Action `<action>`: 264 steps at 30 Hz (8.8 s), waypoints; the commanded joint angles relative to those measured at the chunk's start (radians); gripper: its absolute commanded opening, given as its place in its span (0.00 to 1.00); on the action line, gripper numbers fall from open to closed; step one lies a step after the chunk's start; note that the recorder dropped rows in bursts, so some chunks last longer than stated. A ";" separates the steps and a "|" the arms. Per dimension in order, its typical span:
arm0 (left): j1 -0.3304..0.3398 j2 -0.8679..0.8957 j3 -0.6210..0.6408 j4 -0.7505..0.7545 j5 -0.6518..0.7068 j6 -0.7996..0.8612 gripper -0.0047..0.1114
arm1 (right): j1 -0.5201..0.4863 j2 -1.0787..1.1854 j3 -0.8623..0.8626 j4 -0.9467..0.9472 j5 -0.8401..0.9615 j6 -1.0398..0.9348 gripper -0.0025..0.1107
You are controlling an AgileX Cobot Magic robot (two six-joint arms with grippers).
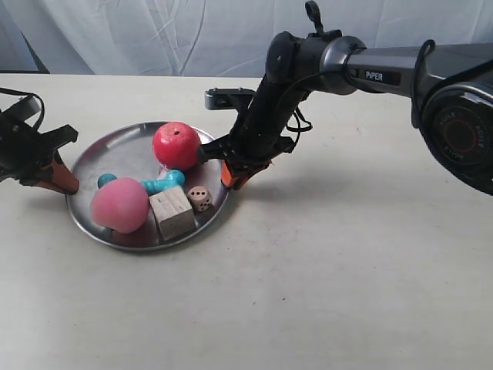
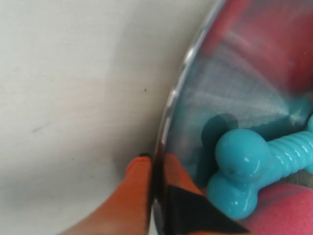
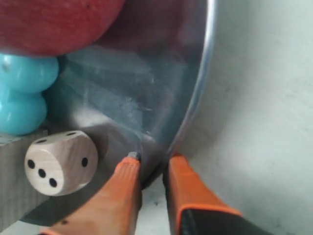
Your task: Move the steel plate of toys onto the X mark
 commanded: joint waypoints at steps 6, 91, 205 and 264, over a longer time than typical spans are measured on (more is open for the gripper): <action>-0.020 -0.008 -0.060 -0.105 0.117 -0.020 0.04 | 0.026 -0.013 -0.033 0.078 0.093 -0.032 0.01; 0.092 -0.177 -0.070 -0.061 0.095 -0.008 0.04 | 0.007 -0.251 -0.009 -0.175 0.174 0.087 0.01; -0.129 -1.197 0.452 -0.270 -0.081 0.430 0.04 | -0.429 -2.361 1.783 -0.069 -0.429 0.104 0.01; -0.129 -2.096 1.305 -0.460 -1.059 0.476 0.04 | -0.429 -2.361 1.783 -0.069 -0.429 0.104 0.01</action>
